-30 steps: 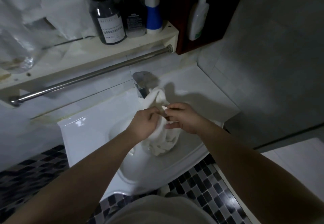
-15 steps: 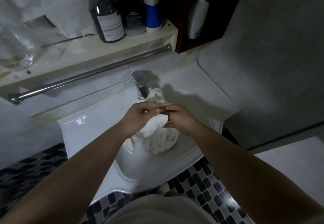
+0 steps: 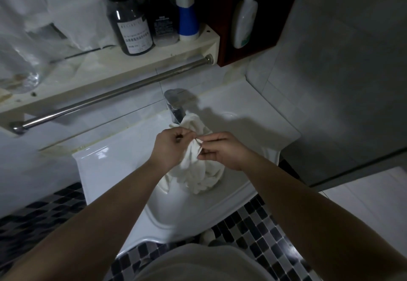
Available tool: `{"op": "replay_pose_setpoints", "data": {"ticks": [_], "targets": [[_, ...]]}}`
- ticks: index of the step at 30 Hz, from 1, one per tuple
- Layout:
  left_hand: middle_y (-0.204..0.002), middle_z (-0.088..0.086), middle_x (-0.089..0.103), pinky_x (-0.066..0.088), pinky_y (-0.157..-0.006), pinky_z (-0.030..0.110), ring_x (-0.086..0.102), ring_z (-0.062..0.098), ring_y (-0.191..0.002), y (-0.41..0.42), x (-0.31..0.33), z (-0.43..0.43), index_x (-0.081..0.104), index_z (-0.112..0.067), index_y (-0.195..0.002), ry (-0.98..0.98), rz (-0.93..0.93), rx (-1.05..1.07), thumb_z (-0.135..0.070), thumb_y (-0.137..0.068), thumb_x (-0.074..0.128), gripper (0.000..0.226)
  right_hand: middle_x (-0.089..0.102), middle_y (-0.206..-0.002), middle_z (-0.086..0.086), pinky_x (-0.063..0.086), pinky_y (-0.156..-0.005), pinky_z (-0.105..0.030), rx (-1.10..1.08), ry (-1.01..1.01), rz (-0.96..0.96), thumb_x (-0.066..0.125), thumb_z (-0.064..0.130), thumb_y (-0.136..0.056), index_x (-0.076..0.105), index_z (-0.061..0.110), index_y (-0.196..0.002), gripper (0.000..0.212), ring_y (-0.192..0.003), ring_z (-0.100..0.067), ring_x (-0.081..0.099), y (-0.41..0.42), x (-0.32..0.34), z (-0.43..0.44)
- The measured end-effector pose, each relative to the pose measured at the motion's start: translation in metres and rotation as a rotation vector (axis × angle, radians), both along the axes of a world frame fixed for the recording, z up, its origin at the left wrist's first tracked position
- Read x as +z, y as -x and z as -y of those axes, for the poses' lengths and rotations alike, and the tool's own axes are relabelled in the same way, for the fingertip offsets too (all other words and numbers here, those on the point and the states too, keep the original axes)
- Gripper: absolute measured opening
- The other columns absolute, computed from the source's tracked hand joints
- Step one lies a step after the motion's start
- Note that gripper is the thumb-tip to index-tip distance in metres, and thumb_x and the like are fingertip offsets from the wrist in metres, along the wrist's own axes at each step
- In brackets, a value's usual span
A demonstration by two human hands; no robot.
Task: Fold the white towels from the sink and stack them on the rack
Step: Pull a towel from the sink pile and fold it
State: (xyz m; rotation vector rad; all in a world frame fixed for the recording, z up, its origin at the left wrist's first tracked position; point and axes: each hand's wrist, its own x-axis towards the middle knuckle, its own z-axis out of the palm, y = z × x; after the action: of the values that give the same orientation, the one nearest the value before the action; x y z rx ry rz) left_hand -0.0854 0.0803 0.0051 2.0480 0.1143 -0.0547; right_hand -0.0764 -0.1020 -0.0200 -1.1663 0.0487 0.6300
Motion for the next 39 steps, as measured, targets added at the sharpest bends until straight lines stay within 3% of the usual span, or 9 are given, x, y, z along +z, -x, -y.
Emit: {"op": "replay_pose_setpoints", "data": {"ticks": [6,11,14,16,25,30,32,36,39], "targets": [[-0.079,-0.014,0.075,0.055,-0.087,0.03,0.071,0.008,-0.083,-0.001,-0.006,0.001,0.079,-0.032,-0.078,0.093,-0.032,0.062,-0.029,-0.087,0.075,0.01,0.066,-0.111,-0.036,0.062,-0.079,-0.036,-0.106,0.189,0.137,0.061,-0.006,-0.094,0.064,-0.012,-0.121,0.028,-0.09,-0.033,0.069,0.002,0.007,-0.012],[-0.08,-0.014,0.075,0.054,-0.085,0.029,0.07,0.008,-0.084,-0.005,-0.008,-0.004,0.079,-0.034,-0.076,0.13,-0.049,0.138,-0.033,-0.085,0.076,0.01,0.07,-0.113,-0.027,0.058,-0.091,-0.039,-0.06,0.174,0.207,0.06,-0.011,-0.092,0.064,-0.005,-0.127,0.036,-0.1,-0.027,0.07,0.006,0.009,-0.016],[-0.079,-0.011,0.076,0.054,-0.081,0.029,0.07,0.01,-0.081,-0.006,-0.01,-0.003,0.079,-0.03,-0.076,0.183,-0.07,0.214,-0.032,-0.086,0.075,0.011,0.073,-0.091,-0.015,0.058,-0.09,-0.034,-0.04,0.2,0.265,0.067,-0.01,-0.085,0.064,0.007,-0.129,0.047,-0.089,-0.018,0.068,0.007,0.005,-0.018],[-0.079,-0.011,0.076,0.053,-0.079,0.028,0.068,0.009,-0.077,-0.006,-0.011,-0.003,0.079,-0.03,-0.076,0.199,-0.078,0.228,-0.03,-0.087,0.074,0.012,0.075,-0.085,-0.004,0.059,-0.085,-0.03,-0.056,0.25,0.289,0.073,-0.005,-0.082,0.067,0.011,-0.126,0.047,-0.082,-0.014,0.07,0.007,0.003,-0.02],[-0.071,-0.014,0.072,0.046,-0.072,0.024,0.061,0.001,-0.065,-0.007,-0.014,-0.003,0.077,-0.029,-0.074,0.205,-0.06,0.196,-0.028,-0.09,0.072,0.016,0.078,-0.084,-0.004,0.06,-0.074,-0.027,-0.195,0.363,0.285,0.076,0.016,-0.08,0.079,0.035,-0.092,0.022,-0.074,-0.022,0.076,0.005,0.001,-0.024],[-0.09,-0.019,0.07,0.044,-0.077,0.011,0.064,-0.004,-0.088,-0.001,-0.01,-0.012,0.07,-0.033,-0.089,-0.023,0.088,-0.104,-0.038,-0.092,0.068,0.006,0.076,-0.08,-0.011,0.062,-0.07,-0.038,-0.214,0.511,0.429,0.068,0.004,-0.088,0.078,0.016,-0.094,0.017,-0.073,-0.027,0.073,-0.002,0.009,-0.017],[-0.093,-0.014,0.068,0.046,-0.081,0.017,0.062,0.001,-0.09,-0.002,-0.01,-0.02,0.071,-0.026,-0.091,-0.201,0.091,-0.268,-0.044,-0.092,0.067,0.018,0.073,-0.079,-0.003,0.059,-0.071,-0.037,-0.174,0.583,0.485,0.065,0.001,-0.089,0.076,0.014,-0.093,0.018,-0.072,-0.019,0.069,-0.008,0.016,-0.011],[-0.134,0.001,0.059,0.04,-0.106,0.026,0.054,0.012,-0.124,-0.018,0.004,-0.015,0.073,-0.004,-0.109,-0.236,0.217,-0.499,-0.013,-0.1,0.057,0.02,0.071,-0.083,0.01,0.052,-0.071,-0.018,-0.105,0.606,0.544,0.06,-0.003,-0.09,0.074,0.018,-0.089,0.025,-0.076,-0.001,0.065,-0.015,0.04,0.003],[-0.13,-0.005,0.061,0.042,-0.097,0.021,0.057,0.001,-0.114,-0.032,0.027,-0.005,0.073,-0.004,-0.108,-0.158,0.17,-0.584,0.0,-0.097,0.054,0.022,0.07,-0.079,0.007,0.05,-0.072,-0.022,-0.097,0.552,0.528,0.058,-0.006,-0.089,0.072,0.023,-0.081,0.034,-0.076,-0.007,0.064,-0.025,0.065,0.016]]}}
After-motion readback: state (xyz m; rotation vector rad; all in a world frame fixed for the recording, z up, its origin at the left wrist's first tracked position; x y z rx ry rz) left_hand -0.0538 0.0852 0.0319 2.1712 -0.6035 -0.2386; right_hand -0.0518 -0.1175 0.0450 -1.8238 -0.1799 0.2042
